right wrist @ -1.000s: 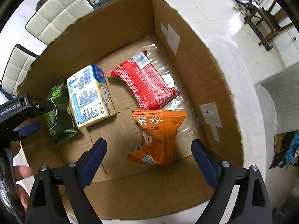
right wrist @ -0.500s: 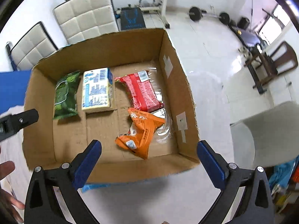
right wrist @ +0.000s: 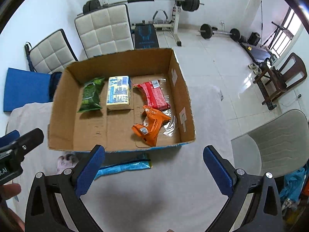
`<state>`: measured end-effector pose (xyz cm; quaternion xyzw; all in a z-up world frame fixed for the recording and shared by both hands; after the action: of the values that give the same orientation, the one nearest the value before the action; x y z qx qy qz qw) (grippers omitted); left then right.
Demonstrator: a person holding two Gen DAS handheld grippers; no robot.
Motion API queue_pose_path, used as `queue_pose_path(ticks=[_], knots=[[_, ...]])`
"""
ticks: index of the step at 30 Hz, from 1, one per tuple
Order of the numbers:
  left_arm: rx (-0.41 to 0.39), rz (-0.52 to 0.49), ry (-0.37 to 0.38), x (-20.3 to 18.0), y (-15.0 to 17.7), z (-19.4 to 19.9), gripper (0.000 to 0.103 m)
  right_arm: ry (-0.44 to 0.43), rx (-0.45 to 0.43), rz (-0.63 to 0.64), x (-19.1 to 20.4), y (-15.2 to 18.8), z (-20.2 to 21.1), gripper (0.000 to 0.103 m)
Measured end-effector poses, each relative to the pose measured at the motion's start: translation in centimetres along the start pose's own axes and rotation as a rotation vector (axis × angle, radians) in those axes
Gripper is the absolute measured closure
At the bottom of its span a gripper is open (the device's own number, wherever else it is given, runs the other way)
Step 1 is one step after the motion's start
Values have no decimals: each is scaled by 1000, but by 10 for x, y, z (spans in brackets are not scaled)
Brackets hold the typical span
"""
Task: Organize soft objects
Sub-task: 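Withdraw both tools toward the sock and blue wrapper, then grasp the lavender sock with the left tool while the right tool grasps the blue wrapper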
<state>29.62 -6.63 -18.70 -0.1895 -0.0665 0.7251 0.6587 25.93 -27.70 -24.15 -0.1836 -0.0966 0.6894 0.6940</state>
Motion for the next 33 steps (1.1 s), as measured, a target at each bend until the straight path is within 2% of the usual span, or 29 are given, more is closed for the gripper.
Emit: queue_pose_path(ticks=[7,9,13,18,22,25,27,31,33], knots=[[-57,25,-13,2,12,26,5,-33,-50,-8,2,9,33,0],[-70,53,-35,10,19,28,5,-65,-38,-33,1,14,32,0],[-51,110,-95,39,39,13,5,-198,76,-99,15,43,-7,0],[45,211,-189,91,71,-27,5,-378,249,-220,49,80,-83,0],[92,289,-238,123,88,-48,5,-458,313,-368,70,97,-135,0],[115,336,-262,142,93,-57,5,-489,328,-460,83,102,-162,10],[119,350,-283,151,92,-64,5,-507,329,-503,92,104,-174,22],[120,359,-308,163,90,-73,5,-508,290,-559,101,98,-188,28],[127,347,-320,163,89,-80,5,-489,275,-563,103,97,-191,49]])
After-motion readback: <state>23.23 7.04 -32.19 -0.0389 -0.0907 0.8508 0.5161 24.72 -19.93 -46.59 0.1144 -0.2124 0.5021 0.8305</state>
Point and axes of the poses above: each gripper's, at about its wrist camera, not at the fingertips, and z roughly against the way its jaws point, x to its left, y to its underside, the point moved 8 cm from there along -z, roughly the way its jaws point, and after that the axes turned 15 degrees about z, right-handed, at the moved point
